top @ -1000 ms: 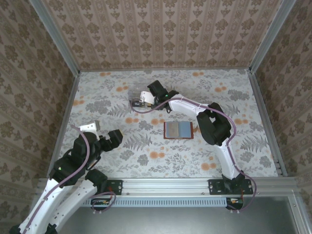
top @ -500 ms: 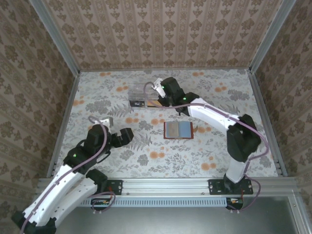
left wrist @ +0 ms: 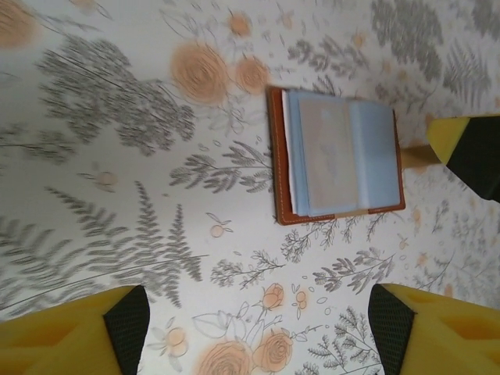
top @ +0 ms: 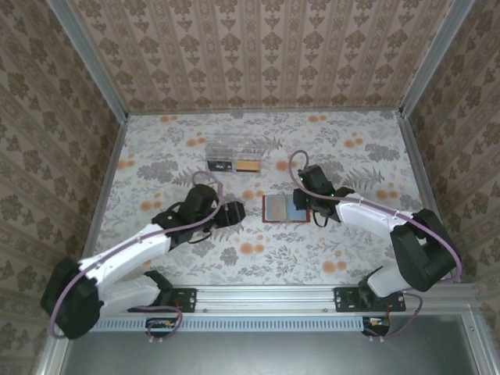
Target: Take the credit cards out of the card holder
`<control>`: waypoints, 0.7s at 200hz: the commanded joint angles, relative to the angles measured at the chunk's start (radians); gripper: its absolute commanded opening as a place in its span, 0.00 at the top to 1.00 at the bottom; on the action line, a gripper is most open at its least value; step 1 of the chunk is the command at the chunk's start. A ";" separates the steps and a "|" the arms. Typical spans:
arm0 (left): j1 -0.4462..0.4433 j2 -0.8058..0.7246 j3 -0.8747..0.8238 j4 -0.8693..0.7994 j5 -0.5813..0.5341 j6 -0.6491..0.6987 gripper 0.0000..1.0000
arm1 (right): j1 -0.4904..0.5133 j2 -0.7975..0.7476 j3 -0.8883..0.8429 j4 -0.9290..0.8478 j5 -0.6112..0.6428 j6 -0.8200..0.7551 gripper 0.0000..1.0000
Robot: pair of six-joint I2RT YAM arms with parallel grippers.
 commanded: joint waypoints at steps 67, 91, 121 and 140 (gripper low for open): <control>-0.103 0.419 0.222 0.257 0.074 -0.041 0.27 | -0.077 0.036 -0.132 0.134 -0.110 0.131 0.78; -0.110 0.493 0.263 0.266 0.087 -0.043 0.27 | -0.077 0.050 -0.140 0.150 -0.120 0.135 0.78; -0.112 0.565 0.293 0.282 0.109 -0.047 0.27 | -0.077 0.067 -0.147 0.166 -0.137 0.142 0.79; -0.113 0.596 0.301 0.299 0.126 -0.055 0.28 | -0.077 0.072 -0.146 0.167 -0.143 0.141 0.79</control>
